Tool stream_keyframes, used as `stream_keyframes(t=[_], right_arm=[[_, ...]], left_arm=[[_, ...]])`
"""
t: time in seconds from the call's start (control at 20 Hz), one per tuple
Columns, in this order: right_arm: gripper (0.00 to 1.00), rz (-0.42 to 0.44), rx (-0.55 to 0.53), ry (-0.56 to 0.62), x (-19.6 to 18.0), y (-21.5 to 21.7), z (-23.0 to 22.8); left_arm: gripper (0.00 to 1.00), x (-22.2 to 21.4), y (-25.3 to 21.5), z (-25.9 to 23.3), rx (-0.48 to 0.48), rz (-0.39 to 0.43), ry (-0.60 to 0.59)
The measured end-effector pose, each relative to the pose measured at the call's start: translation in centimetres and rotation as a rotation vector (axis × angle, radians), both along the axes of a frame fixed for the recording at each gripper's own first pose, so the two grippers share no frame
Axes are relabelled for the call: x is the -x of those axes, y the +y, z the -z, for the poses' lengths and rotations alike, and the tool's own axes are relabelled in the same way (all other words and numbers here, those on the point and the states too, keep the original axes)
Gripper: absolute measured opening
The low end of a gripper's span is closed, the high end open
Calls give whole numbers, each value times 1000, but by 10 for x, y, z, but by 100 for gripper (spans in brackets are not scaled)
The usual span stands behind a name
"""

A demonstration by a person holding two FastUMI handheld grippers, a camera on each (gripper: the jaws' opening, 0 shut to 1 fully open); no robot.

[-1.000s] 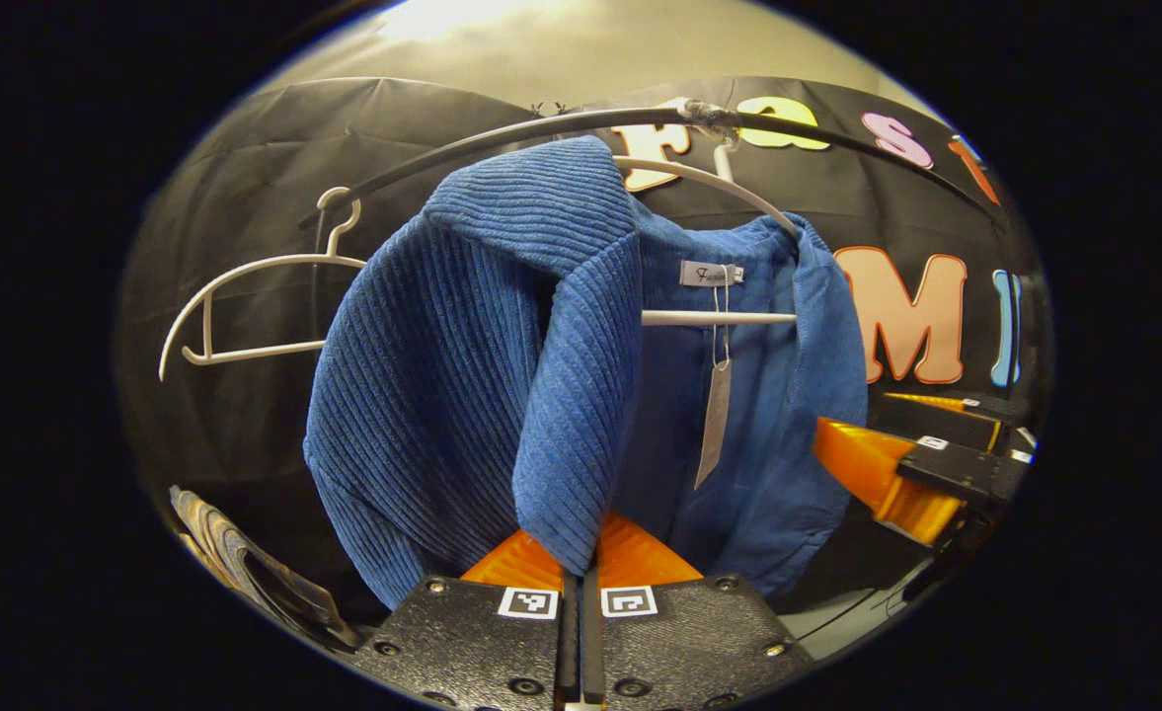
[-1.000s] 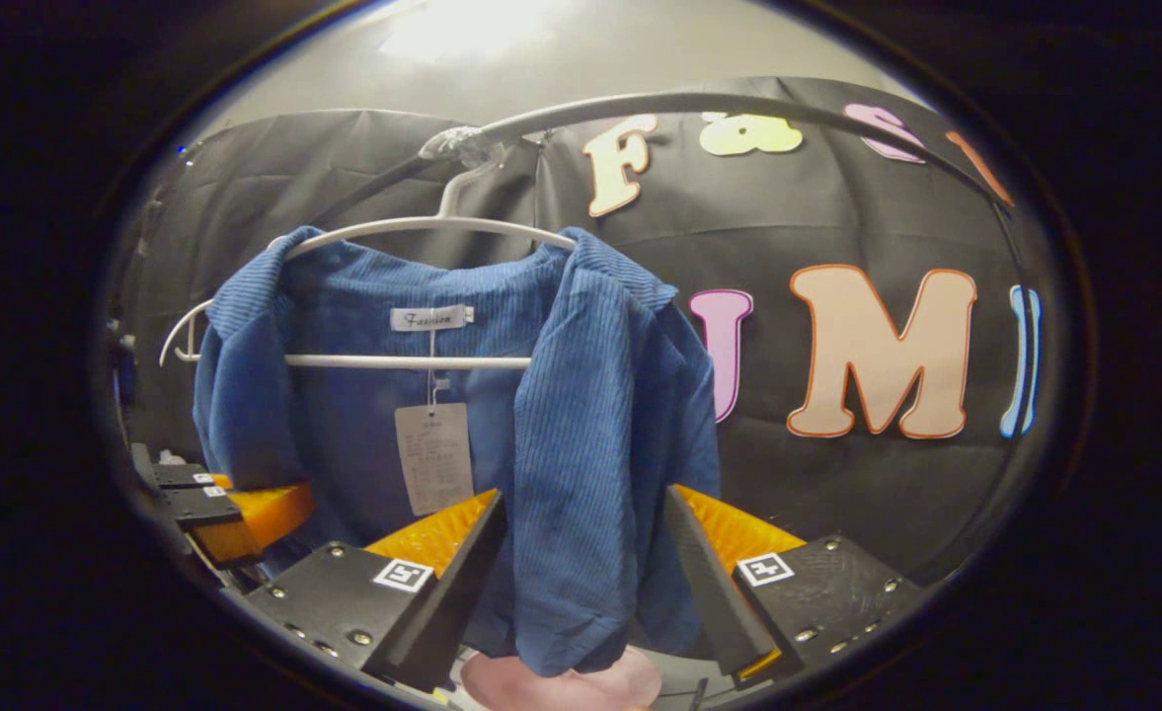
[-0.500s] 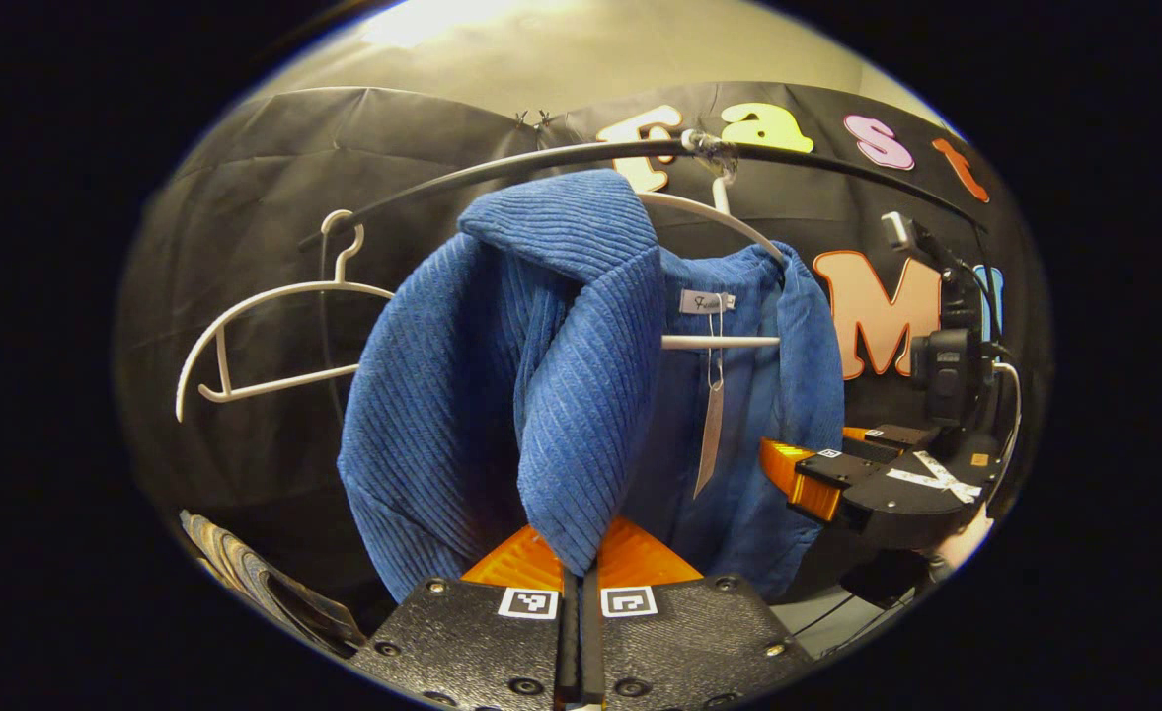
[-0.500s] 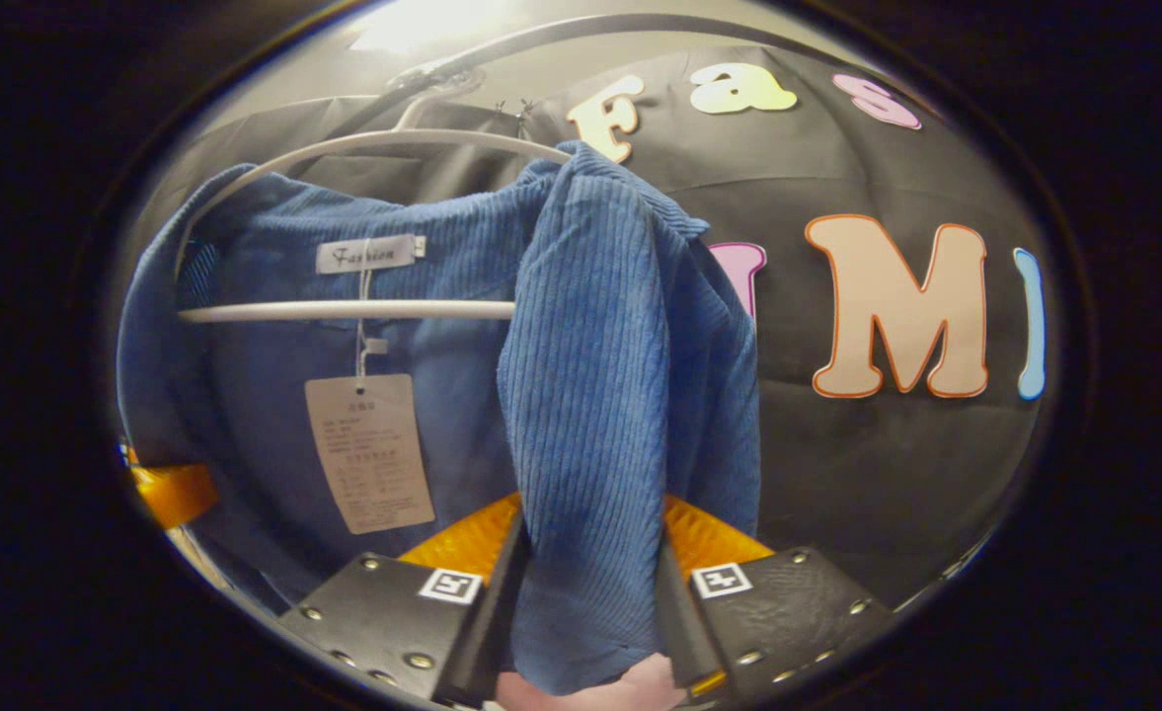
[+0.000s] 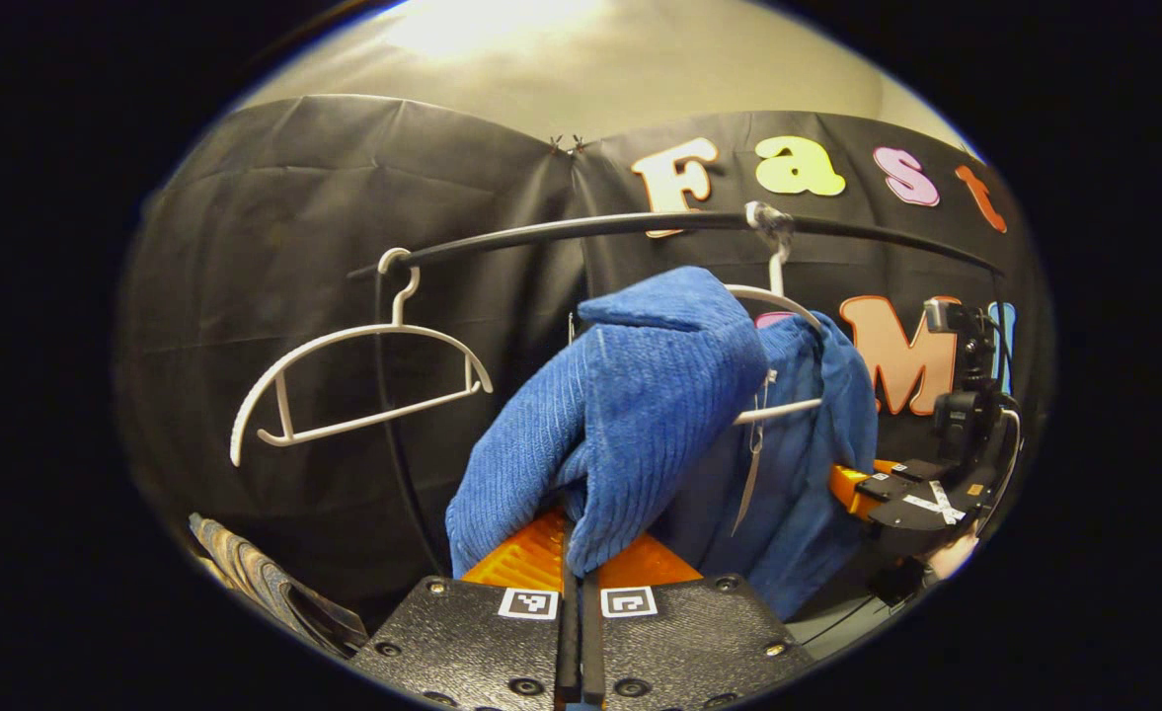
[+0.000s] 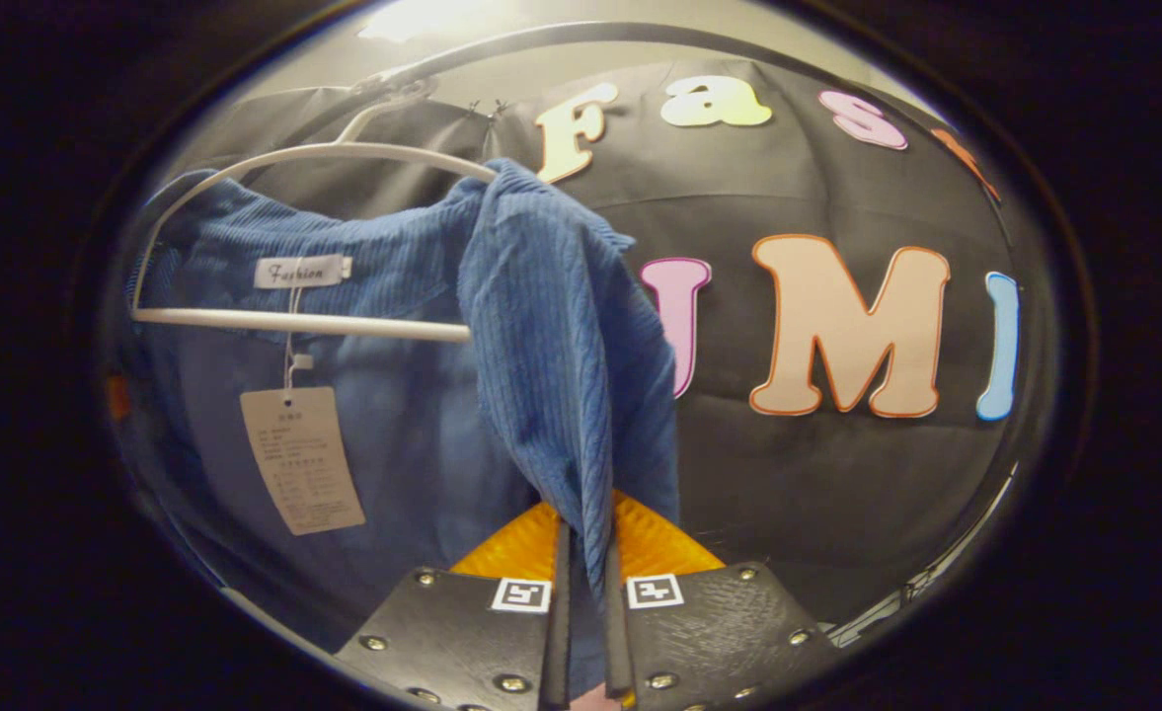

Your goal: Grasp the clothes on the hanger with both hands and then place them into the laundry hamper below.

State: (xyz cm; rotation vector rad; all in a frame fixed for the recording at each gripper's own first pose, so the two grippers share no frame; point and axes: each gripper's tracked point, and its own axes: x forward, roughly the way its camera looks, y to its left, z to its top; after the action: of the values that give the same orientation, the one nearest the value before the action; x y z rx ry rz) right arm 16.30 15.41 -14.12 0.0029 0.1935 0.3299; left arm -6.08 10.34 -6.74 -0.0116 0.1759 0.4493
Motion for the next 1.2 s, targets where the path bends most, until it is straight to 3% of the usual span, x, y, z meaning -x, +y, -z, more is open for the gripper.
stream_keyframes(t=[0.35, 0.4, 0.45, 1.2], right_arm=[[14, 100, -12, -88, -31, -44, -40], [14, 108, -16, -98, -36, -48, -45], [14, 118, -18, -101, -39, -53, -48], [14, 202, -89, -176, -75, -87, -91]], left_arm=[[4, 12, 18, -27, 48, -41, -56], [0, 13, 22, -31, 44, -45, -60], [4, 15, 25, -34, 42, -45, -65], [2, 36, 13, -87, 70, 101, -89]])
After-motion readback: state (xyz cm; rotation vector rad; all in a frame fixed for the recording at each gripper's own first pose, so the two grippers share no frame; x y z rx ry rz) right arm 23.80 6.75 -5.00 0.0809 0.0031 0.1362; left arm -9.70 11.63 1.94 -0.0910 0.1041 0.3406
